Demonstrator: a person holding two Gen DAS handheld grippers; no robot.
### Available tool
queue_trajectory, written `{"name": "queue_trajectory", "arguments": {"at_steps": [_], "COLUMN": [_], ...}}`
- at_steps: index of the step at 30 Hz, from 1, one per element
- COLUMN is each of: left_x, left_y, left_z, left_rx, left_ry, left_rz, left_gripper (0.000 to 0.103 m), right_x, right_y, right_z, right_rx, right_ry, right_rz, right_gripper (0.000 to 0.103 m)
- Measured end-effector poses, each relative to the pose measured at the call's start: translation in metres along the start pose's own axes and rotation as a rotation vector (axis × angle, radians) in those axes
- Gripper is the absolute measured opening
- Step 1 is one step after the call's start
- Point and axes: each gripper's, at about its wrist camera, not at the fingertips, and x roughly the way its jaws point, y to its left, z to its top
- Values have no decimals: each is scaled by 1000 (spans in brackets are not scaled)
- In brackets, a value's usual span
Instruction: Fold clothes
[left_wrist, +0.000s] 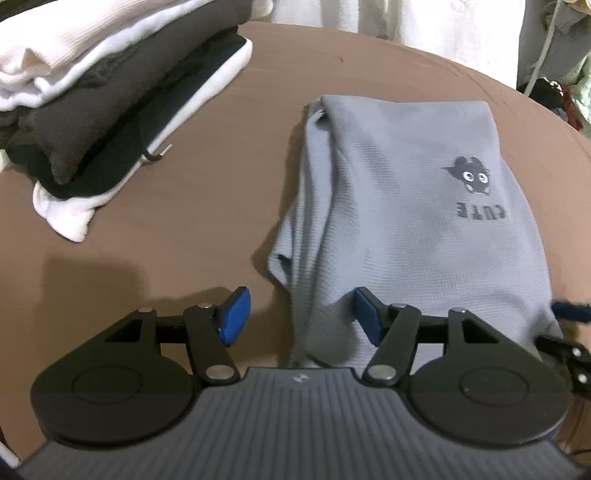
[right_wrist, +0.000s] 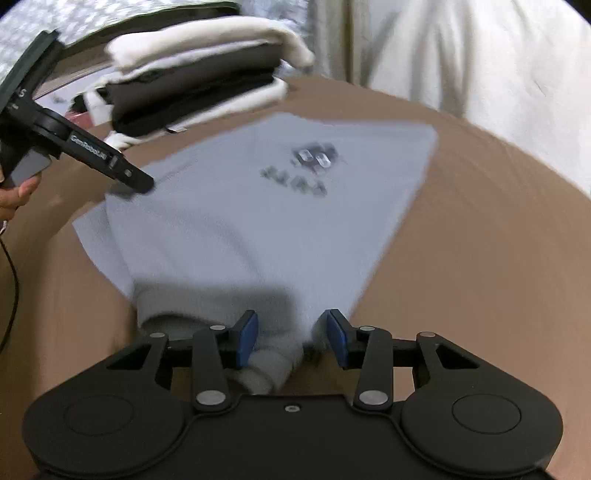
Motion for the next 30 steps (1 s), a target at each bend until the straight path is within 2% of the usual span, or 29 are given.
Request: {"name": "queue_trajectory", "arguments": {"at_steps": [4,7,8,9,12,15,18,20,22,23,24,26,30], "left_x": [-4,-8,-6,-3,17,51,89,109,128,133,136,136,123], "left_y": [4,6,6,7,4,-4,-11,-15,-18,-21,-25,-33,-47], "left_z": [20,36,47,59,98,132,157,166,171,170,168,162,154], "left_rx": [20,39,46,52,78,86,94,103,119,141,167,212,283], "left_ry": [-63,-114,-125,-133,-126,-100,-75,-69,-69,-72,-75,-97,-194], "left_rz": [0,2,-16,-40,-87,-96,-98,-93,-103,-124,-139,-146,-93], "left_gripper": [66,67,70,75,79,79,79,79,74,46,13,13,11], "right_x": [-5,-13,-17,-20,-8,22,52,64,73,78,82,90,102], "right_y": [-15,-45,-57,-69,-106,-129,-148,-159,-171,-176,-181,-186,-184], "right_z": [6,28,39,50,96,137,153,156,156,154,153,150,146], "right_rx": [67,180,208,236,239,231,237,240,267,288,307,325,311], "right_ry": [27,5,-24,-54,-106,-62,-25,-33,-42,-47,-49,-39,-10], "right_rz": [65,200,227,255,249,218,182,162,175,186,196,214,224], "right_gripper": [46,47,49,56,63,63,63,63,63,63,63,63,63]}}
